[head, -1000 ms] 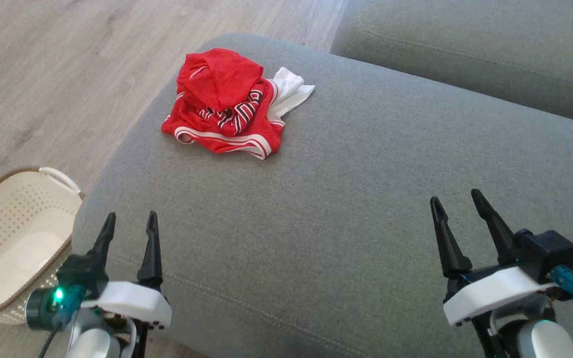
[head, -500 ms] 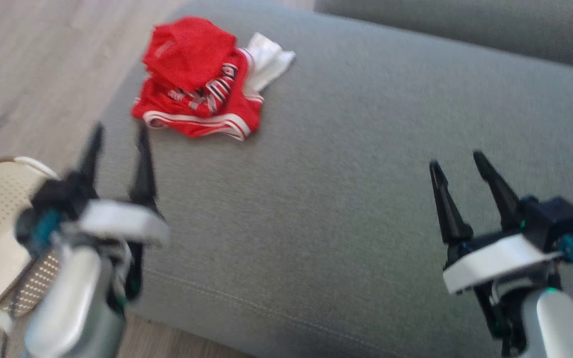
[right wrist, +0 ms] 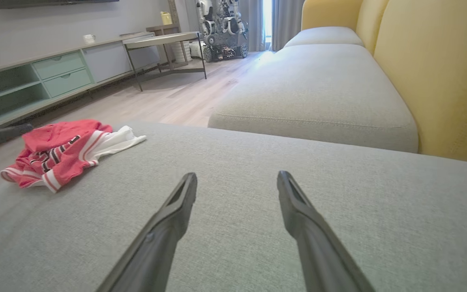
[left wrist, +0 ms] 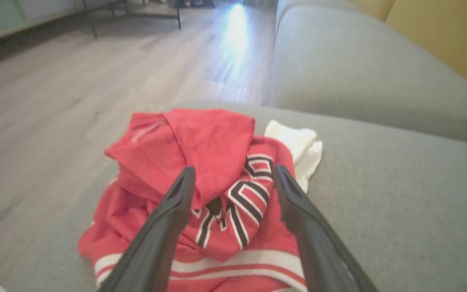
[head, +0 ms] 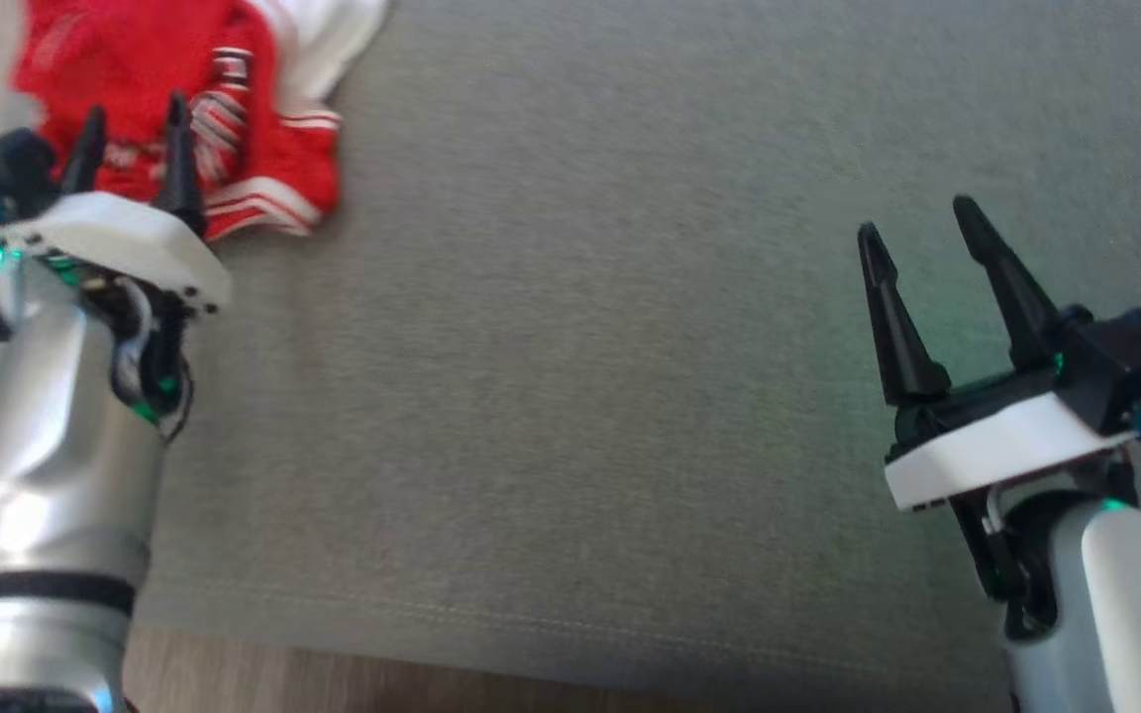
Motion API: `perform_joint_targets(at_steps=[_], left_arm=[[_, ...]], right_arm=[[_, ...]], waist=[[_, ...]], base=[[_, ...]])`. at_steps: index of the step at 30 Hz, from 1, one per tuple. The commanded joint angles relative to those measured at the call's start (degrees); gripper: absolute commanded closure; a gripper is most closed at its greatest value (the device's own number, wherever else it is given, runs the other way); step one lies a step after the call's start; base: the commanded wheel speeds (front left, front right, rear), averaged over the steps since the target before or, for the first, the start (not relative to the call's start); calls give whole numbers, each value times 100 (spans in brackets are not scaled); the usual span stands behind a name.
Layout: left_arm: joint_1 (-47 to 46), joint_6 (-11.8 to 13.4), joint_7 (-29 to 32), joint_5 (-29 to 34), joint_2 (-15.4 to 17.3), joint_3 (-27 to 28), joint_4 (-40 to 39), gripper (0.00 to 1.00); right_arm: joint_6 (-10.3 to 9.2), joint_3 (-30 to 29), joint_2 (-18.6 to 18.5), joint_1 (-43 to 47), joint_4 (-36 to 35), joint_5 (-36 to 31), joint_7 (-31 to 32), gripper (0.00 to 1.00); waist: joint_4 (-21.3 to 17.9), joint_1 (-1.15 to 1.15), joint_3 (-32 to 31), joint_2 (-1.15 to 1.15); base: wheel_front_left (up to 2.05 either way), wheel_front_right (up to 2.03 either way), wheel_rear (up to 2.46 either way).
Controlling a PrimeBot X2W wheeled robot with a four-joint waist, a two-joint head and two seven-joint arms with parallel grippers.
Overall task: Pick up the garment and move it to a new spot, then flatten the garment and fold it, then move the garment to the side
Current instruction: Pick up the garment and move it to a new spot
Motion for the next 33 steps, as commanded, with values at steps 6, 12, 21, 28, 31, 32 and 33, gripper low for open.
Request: perform_joint_targets(at_steps=[6,12,21,28,31,32,33], left_arm=[[-685,-299,390,-226,323,239,1122,0],[-957,-617,1105,-466,228,198,2198,0],[-1044,-681,737,-355,267,-15,2578,100],[-1016,-540,-241,-141,347,-152,2317,100],[-929,-541,-373,-33,407,-223,2037,100],[-884,-520,-397,4,437,-236,1909,100],[-830,-489,-414,46,465,-246,1747,100]], right_arm=[[22,168,-8,-262,-136,-8,-141,0],[22,190,31,-289,0,47,-238,0],[22,112,67,-247,139,102,-317,0],[22,-35,90,-50,200,116,-345,0],[22,-105,106,83,216,138,-344,0],[22,-123,112,129,220,141,-346,0],[22,-141,118,181,222,150,-345,0]], waist=[[-503,0,444,0],[-607,0,452,0],[-570,0,132,0],[-445,0,-445,0],[-407,0,-716,0],[-401,0,-806,0],[-395,0,-893,0]], base=[[0,0,0],[0,0,0],[0,0,0],[0,0,0],[0,0,0],[0,0,0],[0,0,0]])
